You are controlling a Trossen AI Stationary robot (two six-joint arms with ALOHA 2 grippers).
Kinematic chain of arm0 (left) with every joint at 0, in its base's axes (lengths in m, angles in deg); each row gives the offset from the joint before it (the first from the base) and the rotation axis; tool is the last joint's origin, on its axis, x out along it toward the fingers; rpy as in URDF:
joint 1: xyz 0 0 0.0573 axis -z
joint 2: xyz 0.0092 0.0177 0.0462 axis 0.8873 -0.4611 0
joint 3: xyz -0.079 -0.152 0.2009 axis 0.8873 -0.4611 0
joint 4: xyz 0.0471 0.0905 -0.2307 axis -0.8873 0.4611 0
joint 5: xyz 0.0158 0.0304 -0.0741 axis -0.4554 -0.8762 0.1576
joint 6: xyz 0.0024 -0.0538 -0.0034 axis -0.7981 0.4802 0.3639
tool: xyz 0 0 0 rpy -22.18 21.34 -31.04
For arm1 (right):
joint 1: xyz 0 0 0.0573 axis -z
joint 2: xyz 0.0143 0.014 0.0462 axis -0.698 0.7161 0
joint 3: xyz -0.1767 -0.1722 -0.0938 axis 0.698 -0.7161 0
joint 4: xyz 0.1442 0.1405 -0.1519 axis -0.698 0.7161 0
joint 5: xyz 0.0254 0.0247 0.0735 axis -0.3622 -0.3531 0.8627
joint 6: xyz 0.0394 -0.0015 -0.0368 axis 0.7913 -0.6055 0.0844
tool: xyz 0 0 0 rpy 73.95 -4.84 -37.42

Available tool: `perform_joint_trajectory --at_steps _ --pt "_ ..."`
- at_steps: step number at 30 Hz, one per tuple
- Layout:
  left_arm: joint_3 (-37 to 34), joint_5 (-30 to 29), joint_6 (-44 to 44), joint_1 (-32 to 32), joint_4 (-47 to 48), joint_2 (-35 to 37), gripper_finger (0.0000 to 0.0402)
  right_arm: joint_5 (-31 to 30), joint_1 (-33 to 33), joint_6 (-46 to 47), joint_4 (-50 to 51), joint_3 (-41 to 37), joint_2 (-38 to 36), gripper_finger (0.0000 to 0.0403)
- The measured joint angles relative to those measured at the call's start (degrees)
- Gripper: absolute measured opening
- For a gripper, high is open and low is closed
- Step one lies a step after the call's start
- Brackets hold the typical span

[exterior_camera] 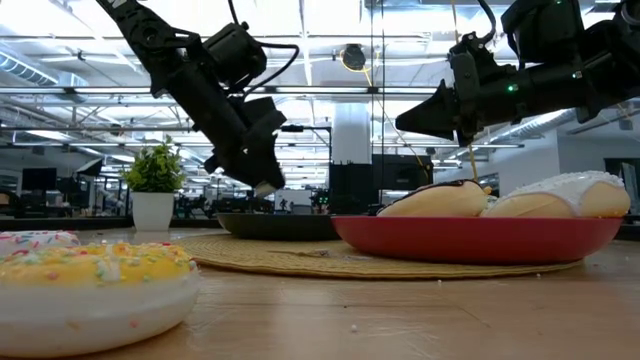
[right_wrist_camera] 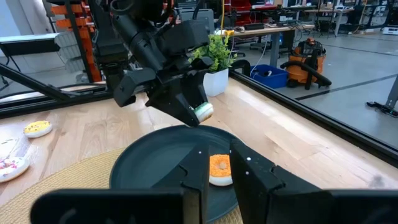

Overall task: Pick & Place donuts
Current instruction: Put the small green doughnut on the blue plate

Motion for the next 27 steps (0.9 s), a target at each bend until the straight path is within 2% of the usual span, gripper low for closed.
perform_joint_trajectory --at_steps 7,20,27 --pt "1.1 1.6 0.5 0.0 2.0 -0.8 0.0175 0.0 0.0 0.0 -0.2 0.0 0.0 0.0055" --pt "16.0 1.4 -3.4 0.0 18.5 -12.7 0.0175 0.0 0.0 0.0 -0.3 0.0 0.0 0.0055" --pt "17.2 1.4 -4.0 -0.3 20.1 -14.5 0.0175 -0.1 0.0 0.0 0.7 0.0 0.0 0.0055"
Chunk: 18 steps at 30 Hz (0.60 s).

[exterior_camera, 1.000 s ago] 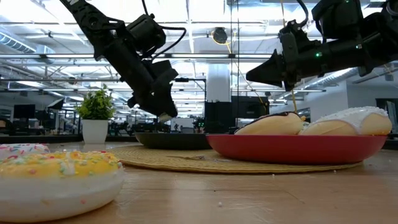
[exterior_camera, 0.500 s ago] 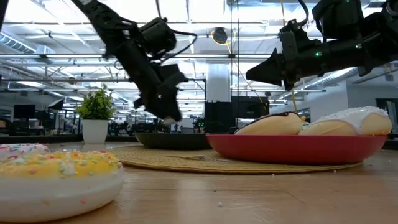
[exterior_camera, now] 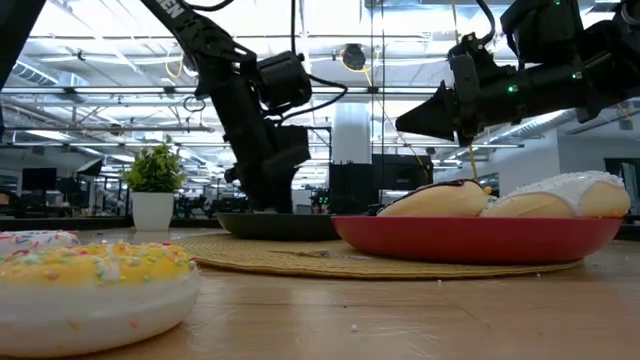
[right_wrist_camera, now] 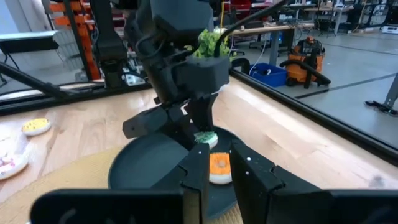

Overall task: Pick & Place donuts
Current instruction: Put the small green doughnut on the blue plate

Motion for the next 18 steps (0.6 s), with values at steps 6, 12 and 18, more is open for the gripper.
perform_joint_trajectory --at_steps 6,12,18 --pt "0.0 -0.4 -0.1 -0.2 -0.4 0.0 0.0175 0.0 0.0 0.0 0.3 0.0 0.0 0.0055" --pt "0.0 -0.5 -2.5 -0.1 -0.7 0.0 0.0175 0.0 0.0 0.0 0.3 0.0 0.0 0.0055" --pt "0.0 -0.5 -2.5 -0.1 -1.4 0.0 0.0175 0.0 0.0 0.0 0.3 0.0 0.0 0.0055"
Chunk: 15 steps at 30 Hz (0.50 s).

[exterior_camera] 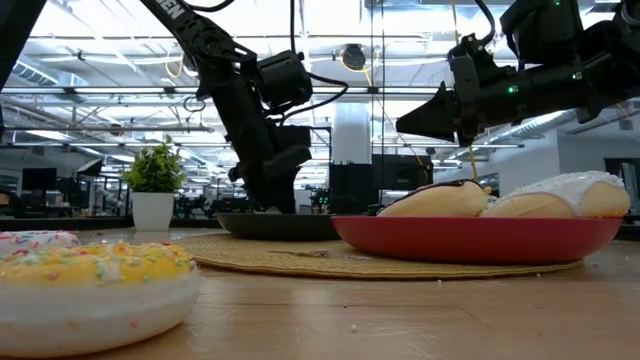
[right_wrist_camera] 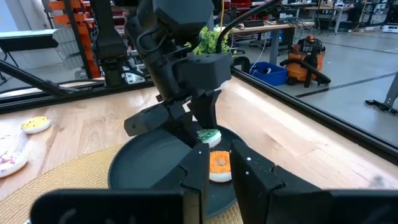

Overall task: Pick & Place donuts
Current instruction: Put the small green doughnut on the blue plate

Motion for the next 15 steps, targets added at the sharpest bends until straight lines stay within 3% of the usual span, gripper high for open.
perform_joint_trajectory --at_steps 8,15 --pt "0.0 0.1 0.1 0.0 -4.1 0.0 0.0175 0.0 0.0 0.0 0.0 0.0 0.0 0.0055" --pt "0.0 3.5 -0.1 0.0 -1.8 0.1 0.0175 0.0 0.0 0.0 0.0 0.0 0.0 0.0055"
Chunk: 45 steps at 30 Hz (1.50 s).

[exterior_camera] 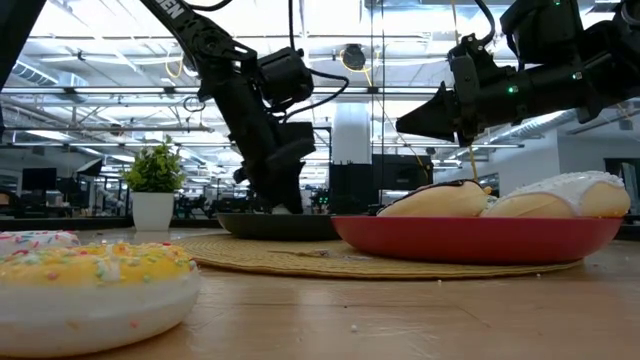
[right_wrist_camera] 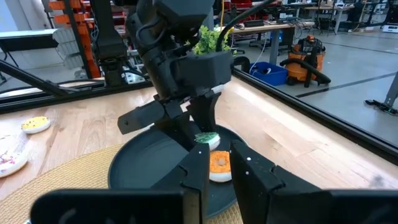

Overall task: Pick & Place donuts
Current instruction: Put the small green doughnut on the blue plate

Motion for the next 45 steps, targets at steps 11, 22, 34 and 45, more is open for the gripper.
perform_joint_trajectory --at_steps 11,22,34,45 --pt "0.0 -0.1 0.5 -0.1 6.3 0.0 0.0175 0.0 0.0 0.0 0.0 0.0 0.0 0.0055" --pt "0.0 0.0 3.8 -0.4 8.8 0.0 0.0175 0.0 0.0 0.0 0.0 0.0 0.0 0.0055" --pt "0.0 0.0 6.7 -1.0 9.8 0.0 0.0236 0.0 0.0 0.0 0.0 0.0 0.0 0.0055" --pt "0.0 0.0 4.3 -1.0 9.7 0.0 0.031 0.0 0.0 0.0 0.0 0.0 0.0 0.0055"
